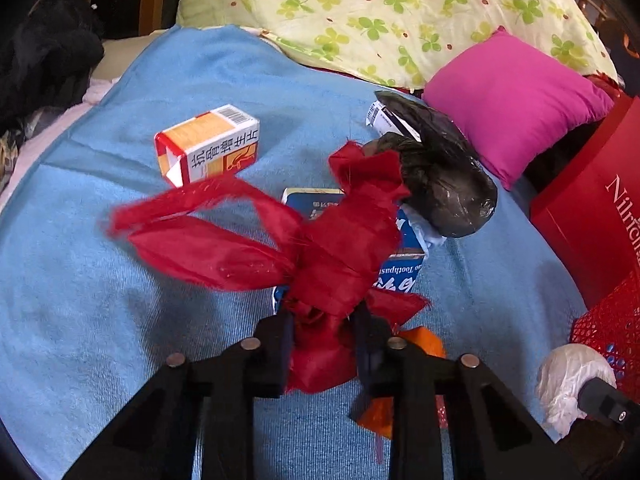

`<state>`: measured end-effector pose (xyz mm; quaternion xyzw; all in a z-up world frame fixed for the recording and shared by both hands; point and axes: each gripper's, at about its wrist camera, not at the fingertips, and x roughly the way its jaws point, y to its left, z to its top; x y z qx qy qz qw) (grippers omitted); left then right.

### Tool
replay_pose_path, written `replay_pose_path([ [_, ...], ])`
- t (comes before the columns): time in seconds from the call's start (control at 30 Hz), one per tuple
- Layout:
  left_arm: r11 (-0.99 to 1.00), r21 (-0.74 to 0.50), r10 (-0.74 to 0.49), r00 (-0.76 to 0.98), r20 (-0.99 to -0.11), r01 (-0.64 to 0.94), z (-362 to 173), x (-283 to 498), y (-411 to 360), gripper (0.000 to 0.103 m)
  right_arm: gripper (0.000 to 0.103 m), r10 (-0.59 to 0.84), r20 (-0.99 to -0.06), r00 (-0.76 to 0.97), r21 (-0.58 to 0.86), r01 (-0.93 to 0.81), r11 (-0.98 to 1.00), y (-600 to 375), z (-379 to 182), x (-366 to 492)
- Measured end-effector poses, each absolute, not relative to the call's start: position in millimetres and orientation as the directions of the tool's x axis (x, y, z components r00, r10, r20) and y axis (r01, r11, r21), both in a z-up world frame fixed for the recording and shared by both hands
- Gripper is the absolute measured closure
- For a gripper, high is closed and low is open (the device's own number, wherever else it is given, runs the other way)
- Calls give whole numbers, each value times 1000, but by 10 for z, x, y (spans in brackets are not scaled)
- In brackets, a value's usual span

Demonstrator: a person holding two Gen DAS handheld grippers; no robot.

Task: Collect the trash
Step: 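Grasp the white tissue with the right tool while the left tool grasps the red ribbon, then carry tissue and ribbon to the red basket and release both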

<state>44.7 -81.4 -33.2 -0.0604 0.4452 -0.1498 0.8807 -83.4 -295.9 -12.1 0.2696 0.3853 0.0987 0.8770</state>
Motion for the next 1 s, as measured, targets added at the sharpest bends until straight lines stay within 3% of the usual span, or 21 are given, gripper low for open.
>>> replay_pose_path([
  [0.63, 941, -138, -331, 752, -570, 310, 412, -583, -757, 85, 67, 236, -412, 880, 408, -53, 912, -3034, 568, -1437],
  [1.0, 926, -120, -370, 801, -470, 358, 975, -847, -928, 85, 67, 159, -328, 931, 420, -7, 908, -3420, 766, -1756],
])
